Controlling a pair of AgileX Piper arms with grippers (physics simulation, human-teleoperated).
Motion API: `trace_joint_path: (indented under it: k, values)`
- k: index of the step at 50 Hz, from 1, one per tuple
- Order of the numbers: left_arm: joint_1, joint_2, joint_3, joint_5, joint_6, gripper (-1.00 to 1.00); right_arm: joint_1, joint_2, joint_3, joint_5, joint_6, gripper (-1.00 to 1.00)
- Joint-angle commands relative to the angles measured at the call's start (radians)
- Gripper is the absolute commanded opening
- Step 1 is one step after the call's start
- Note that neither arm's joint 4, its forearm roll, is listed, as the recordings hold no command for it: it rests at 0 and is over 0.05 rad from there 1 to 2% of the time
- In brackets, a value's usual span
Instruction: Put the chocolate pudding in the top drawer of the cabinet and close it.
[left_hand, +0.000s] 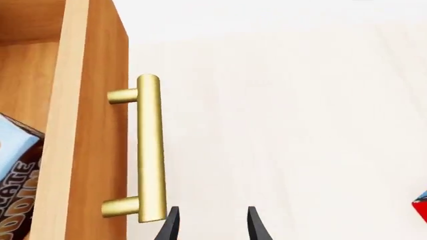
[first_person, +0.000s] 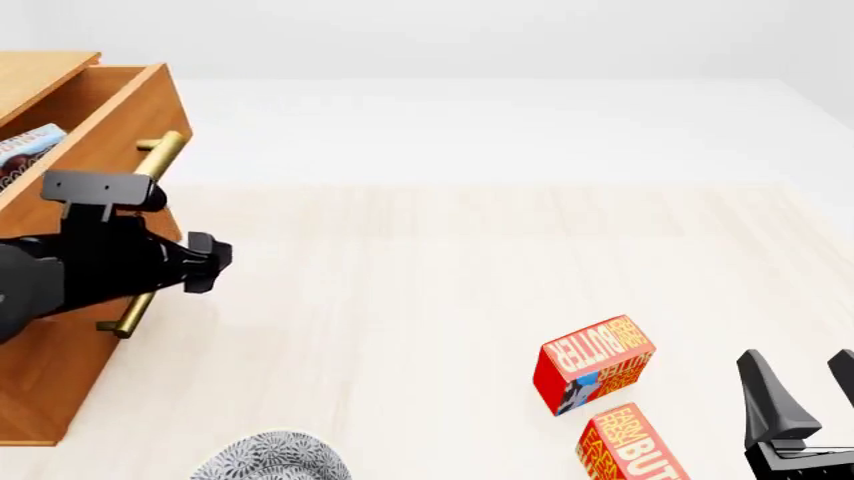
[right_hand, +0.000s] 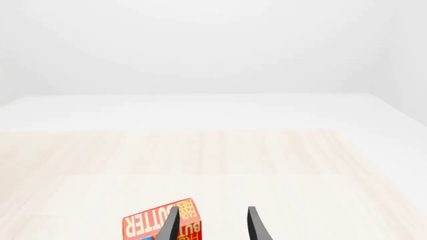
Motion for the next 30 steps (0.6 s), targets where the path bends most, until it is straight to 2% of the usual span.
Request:
trace_joint_path:
  k: [1,3,4,5,6,11,13,14,16,20,22,25,27,28,30]
  values:
    - [0.105,0.076,0.017,-0.075,0.017,1.00,-0.003,-0.006,0.004,-0.005,-0.004,1.00]
    - [0.112,0.079,0.017,-0.076,0.008,1.00,-0.002,-0.006,0.004,-0.005,-0.004,1.00]
    - [0.173,0.074,0.017,-0.087,0.081,1.00,-0.003,-0.006,0.004,-0.005,-0.004,1.00]
    - [0.173,0.074,0.017,-0.087,0.081,1.00,-0.003,-0.006,0.004,-0.005,-0.004,1.00]
    - [0.154,0.084,0.019,-0.085,0.036,1.00,-0.002,-0.006,0.004,-0.005,-0.004,1.00]
    - [0.189,0.092,0.003,-0.083,0.042,1.00,-0.003,-0.005,0.004,-0.005,-0.003,1.00]
    - [0.216,0.103,-0.010,-0.089,0.067,1.00,-0.002,-0.006,0.004,-0.005,-0.004,1.00]
    - [0.209,0.107,-0.014,-0.086,0.021,1.00,-0.002,-0.006,0.004,-0.005,-0.004,1.00]
    - [0.223,0.095,-0.023,-0.080,0.050,1.00,-0.003,-0.006,0.004,-0.005,-0.004,1.00]
    - [0.231,0.093,-0.033,-0.071,0.037,1.00,-0.003,-0.006,0.004,-0.005,-0.004,1.00]
    - [0.228,0.087,-0.041,-0.062,0.008,1.00,-0.003,-0.006,0.004,-0.005,-0.004,1.00]
    - [0.256,0.078,-0.060,-0.049,0.014,1.00,-0.003,-0.006,0.004,-0.005,-0.004,1.00]
    - [0.292,0.084,-0.069,-0.053,0.051,1.00,-0.002,-0.006,0.004,-0.005,-0.004,1.00]
    - [0.280,0.086,-0.068,-0.053,0.028,1.00,-0.002,-0.005,0.004,-0.005,-0.004,1.00]
    - [0.287,0.096,-0.071,-0.058,0.027,1.00,-0.003,-0.006,0.004,-0.005,-0.003,1.00]
